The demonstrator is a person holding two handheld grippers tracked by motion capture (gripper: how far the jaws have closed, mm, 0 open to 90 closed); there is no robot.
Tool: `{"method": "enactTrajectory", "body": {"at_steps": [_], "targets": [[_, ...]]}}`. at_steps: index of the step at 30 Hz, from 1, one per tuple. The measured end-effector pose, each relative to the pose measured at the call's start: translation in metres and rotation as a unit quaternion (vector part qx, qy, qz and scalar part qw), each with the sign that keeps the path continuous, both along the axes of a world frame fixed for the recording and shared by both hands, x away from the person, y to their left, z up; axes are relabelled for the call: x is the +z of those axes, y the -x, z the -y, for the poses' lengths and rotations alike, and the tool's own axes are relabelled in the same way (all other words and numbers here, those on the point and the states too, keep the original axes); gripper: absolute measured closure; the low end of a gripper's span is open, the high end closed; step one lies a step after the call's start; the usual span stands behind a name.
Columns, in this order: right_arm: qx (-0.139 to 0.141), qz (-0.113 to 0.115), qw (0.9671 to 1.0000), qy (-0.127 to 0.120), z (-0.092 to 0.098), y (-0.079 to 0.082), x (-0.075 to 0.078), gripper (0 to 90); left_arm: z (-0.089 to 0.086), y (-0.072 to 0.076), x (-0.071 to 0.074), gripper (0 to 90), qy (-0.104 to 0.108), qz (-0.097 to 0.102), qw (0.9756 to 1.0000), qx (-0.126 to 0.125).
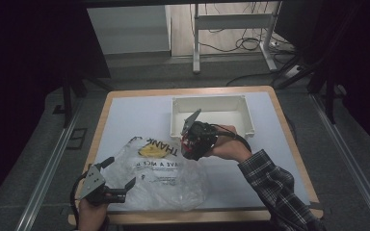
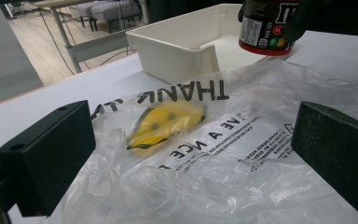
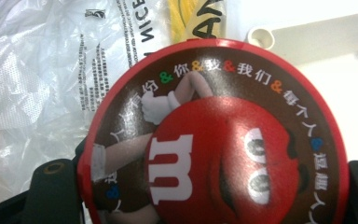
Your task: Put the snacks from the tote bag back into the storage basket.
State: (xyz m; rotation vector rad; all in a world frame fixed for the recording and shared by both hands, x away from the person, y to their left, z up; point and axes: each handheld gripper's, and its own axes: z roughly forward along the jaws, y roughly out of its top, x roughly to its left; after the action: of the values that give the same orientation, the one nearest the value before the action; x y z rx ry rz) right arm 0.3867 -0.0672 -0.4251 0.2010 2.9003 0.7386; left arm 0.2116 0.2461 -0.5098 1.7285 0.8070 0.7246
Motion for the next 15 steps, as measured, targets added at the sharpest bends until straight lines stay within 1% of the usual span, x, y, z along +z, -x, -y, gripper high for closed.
{"method": "enactTrajectory", "body": {"at_steps": [5, 15], "targets": [[0.0, 0.002, 1.0, -0.001, 0.002, -0.002, 0.001, 25.8, 0.0, 0.0, 0.0, 0.0, -0.001, 0.0, 1.0, 0.0], [0.0, 0.014, 0.9999, 0.004, 0.006, -0.011, 0.002, 25.8, 0.001, 0.0, 0.0, 0.0, -0.007, 0.0, 1.0, 0.001]]}}
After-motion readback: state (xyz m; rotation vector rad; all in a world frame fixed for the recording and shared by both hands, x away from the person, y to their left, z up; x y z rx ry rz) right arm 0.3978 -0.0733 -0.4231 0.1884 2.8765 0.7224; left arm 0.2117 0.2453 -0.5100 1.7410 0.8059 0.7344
